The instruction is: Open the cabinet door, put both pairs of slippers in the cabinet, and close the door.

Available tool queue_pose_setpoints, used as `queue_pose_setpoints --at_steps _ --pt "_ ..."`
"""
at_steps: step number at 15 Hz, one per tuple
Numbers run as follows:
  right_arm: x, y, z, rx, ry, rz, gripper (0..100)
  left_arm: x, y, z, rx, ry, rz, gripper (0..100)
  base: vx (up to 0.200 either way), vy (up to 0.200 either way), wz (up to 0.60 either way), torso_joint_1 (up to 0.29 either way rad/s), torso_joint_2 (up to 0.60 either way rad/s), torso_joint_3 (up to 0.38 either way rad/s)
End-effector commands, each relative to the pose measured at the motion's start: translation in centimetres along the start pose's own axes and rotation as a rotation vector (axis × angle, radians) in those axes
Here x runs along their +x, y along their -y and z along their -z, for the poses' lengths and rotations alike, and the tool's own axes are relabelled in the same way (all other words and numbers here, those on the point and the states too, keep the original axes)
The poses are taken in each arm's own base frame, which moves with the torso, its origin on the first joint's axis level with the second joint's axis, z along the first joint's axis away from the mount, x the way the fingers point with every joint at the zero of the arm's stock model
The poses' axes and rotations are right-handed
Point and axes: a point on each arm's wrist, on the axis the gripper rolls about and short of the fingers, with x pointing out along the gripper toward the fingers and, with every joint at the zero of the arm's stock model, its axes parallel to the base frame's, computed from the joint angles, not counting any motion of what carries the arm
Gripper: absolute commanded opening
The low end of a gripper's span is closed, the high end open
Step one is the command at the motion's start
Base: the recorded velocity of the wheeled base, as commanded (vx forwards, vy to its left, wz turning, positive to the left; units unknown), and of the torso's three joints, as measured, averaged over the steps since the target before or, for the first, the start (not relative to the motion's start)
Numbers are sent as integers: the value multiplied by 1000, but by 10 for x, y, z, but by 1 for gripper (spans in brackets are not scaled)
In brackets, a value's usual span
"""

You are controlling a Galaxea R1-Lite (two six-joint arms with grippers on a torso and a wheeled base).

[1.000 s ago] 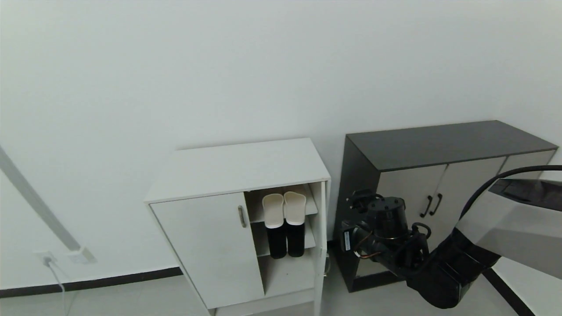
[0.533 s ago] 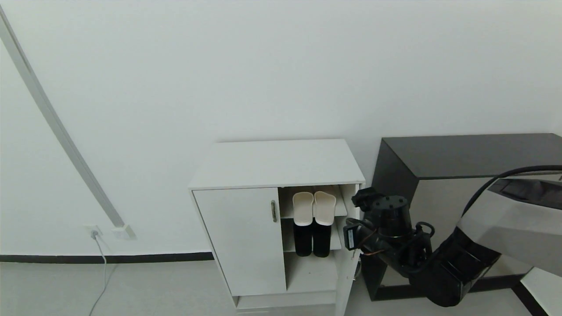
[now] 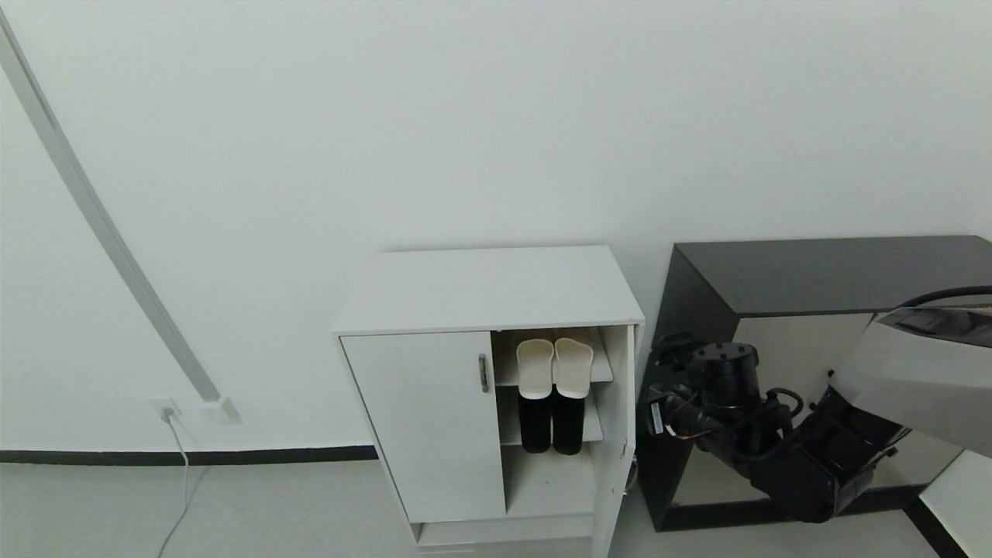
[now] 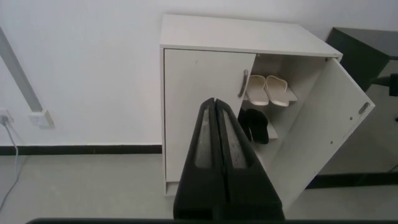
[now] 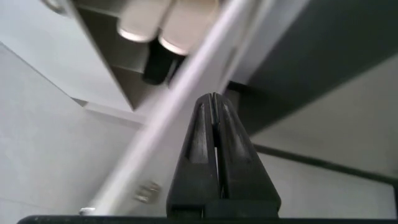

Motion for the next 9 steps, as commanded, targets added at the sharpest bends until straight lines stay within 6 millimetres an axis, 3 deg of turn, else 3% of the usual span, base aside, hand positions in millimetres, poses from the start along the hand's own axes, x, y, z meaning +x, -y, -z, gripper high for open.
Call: queue_pose_setpoints --at_steps 1,4,6,9 --pt "4 0 9 -6 -25 1 0 0 0 0 0 0 0 0 0 0 0 0 0 0" --pt "10 -8 18 -14 -48 -16 0 0 0 0 0 0 0 0 0 0 0 0 0 0" --pt "10 -25 24 -10 -59 -66 0 0 0 0 0 0 0 0 0 0 0 0 0 0" --pt "11 -51 16 110 -15 -147 0 0 0 0 0 -2 0 0 0 0 0 0 0 0"
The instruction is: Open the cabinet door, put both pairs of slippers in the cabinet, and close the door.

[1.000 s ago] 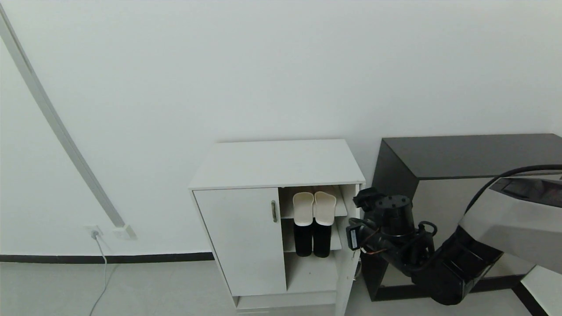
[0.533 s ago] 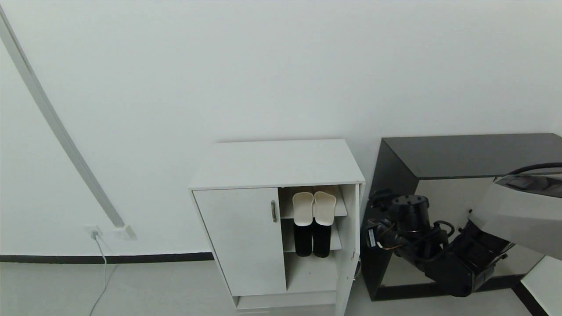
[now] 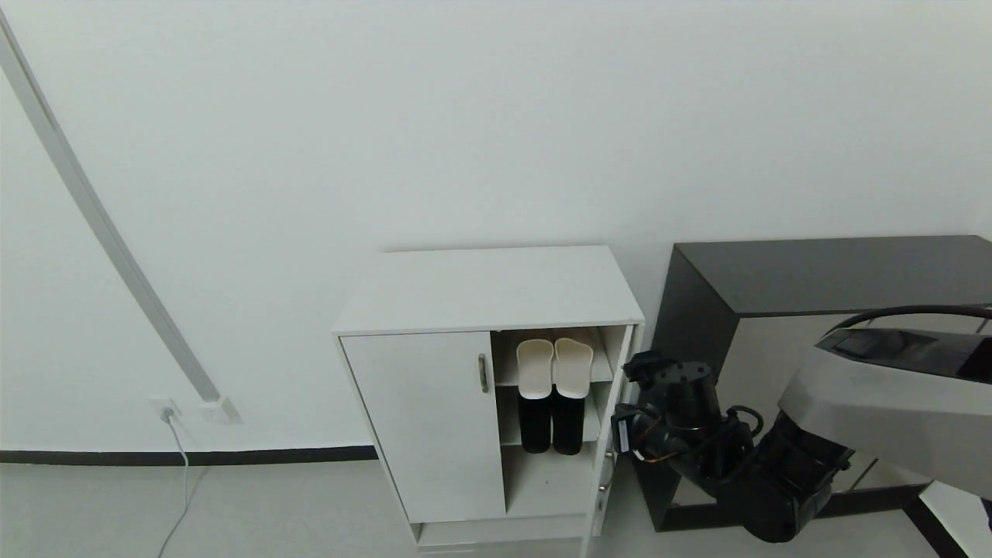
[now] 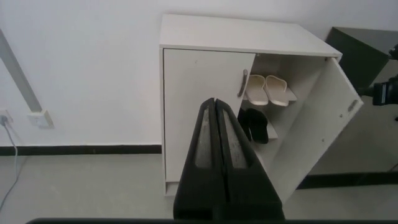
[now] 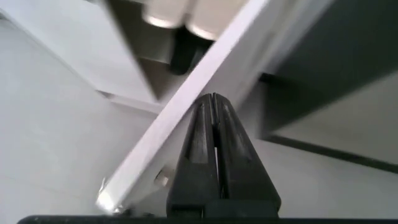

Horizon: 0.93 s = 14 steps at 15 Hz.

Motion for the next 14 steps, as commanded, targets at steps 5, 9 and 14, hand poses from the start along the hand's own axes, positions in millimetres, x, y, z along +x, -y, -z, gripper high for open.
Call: queue_pose_setpoints --at_steps 5,9,14 --pt "-7 -9 2 21 79 -129 0 0 0 0 -1 -2 0 0 0 0 0 0 0 0" --pt "-10 -7 15 -112 138 -169 0 0 0 0 -1 -2 0 0 0 0 0 0 0 0" --pt "-10 -10 23 -139 156 -178 0 0 0 0 -1 -2 0 0 0 0 120 0 1 0"
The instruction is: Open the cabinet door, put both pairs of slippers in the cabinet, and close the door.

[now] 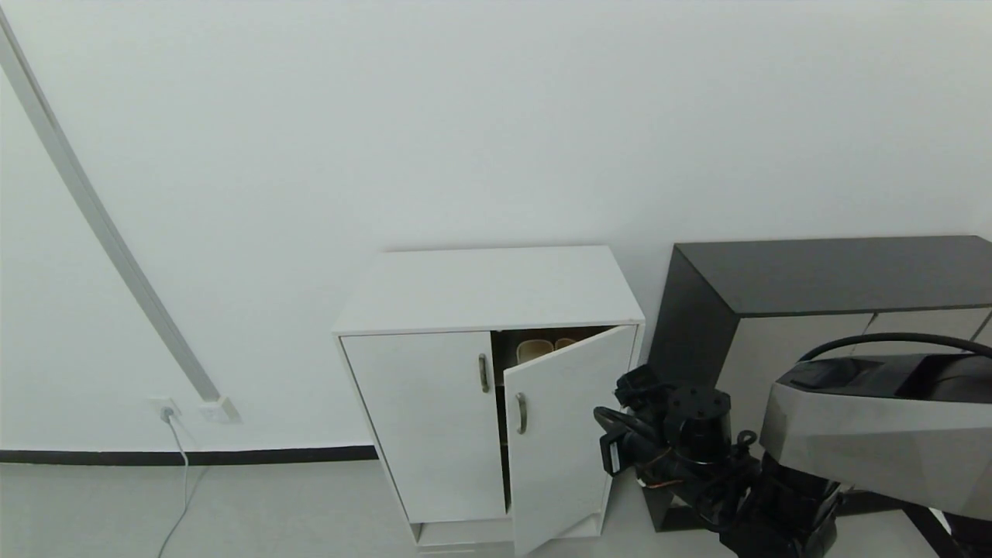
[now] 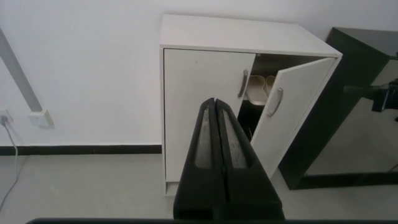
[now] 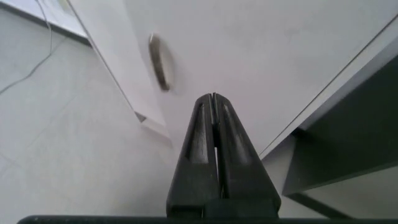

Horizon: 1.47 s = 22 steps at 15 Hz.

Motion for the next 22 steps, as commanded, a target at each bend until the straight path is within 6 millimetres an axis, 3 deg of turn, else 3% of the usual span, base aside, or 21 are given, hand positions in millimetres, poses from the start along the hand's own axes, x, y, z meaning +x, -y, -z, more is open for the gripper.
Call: queue_pose_setpoints --at_steps 1,7,12,17,22 --pt "-1 -1 3 -9 -5 -2 0 0 0 0 0 -2 0 0 0 0 600 2 7 7" --pt "-2 -2 12 -8 26 -31 0 0 0 0 0 -2 0 0 0 0 100 0 0 1" --pt "-39 -3 26 -7 -61 -200 0 0 0 0 1 -2 0 0 0 0 0 0 0 0" --pt "-53 -8 31 -12 -107 -222 0 0 0 0 1 -3 0 0 200 0 0 -3 -4 4" --pt "-52 -8 32 -9 -111 -219 0 0 0 0 0 -2 0 0 120 0 0 9 2 -1"
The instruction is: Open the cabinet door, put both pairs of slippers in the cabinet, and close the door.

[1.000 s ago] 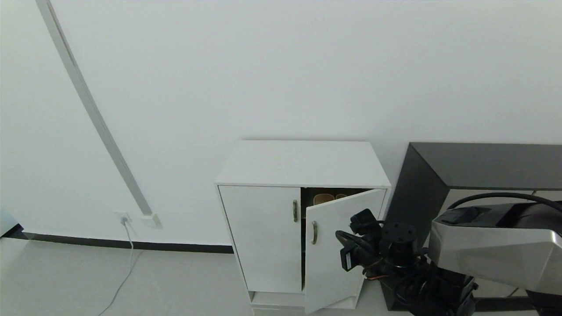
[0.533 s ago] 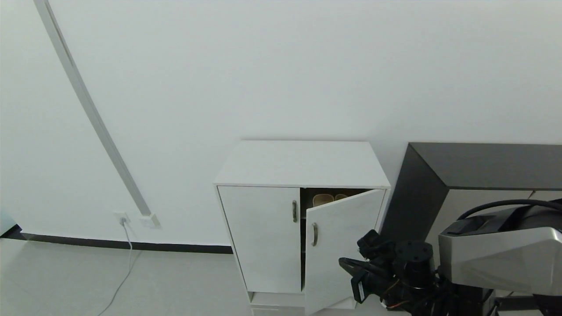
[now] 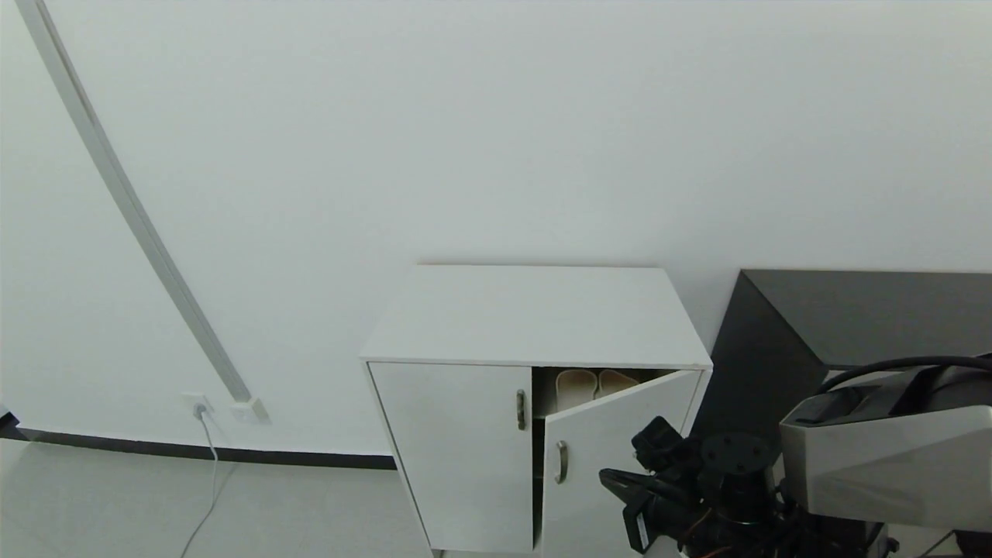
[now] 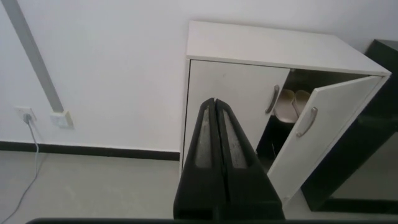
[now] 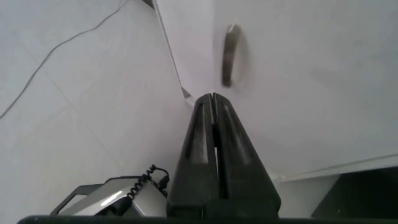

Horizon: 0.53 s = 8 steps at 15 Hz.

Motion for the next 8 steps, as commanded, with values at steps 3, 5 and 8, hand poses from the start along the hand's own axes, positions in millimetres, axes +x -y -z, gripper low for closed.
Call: queue_pose_setpoints --at_steps 3,5,8 --pt "16 2 -11 -2 68 24 0 0 0 0 0 -1 0 0 0 0 0 0 0 0" --pt "26 4 -12 -6 91 30 0 0 0 0 -1 -1 0 0 0 0 0 0 0 0" --pt "36 10 -7 0 93 45 0 0 0 0 -1 1 0 0 0 0 0 0 0 0"
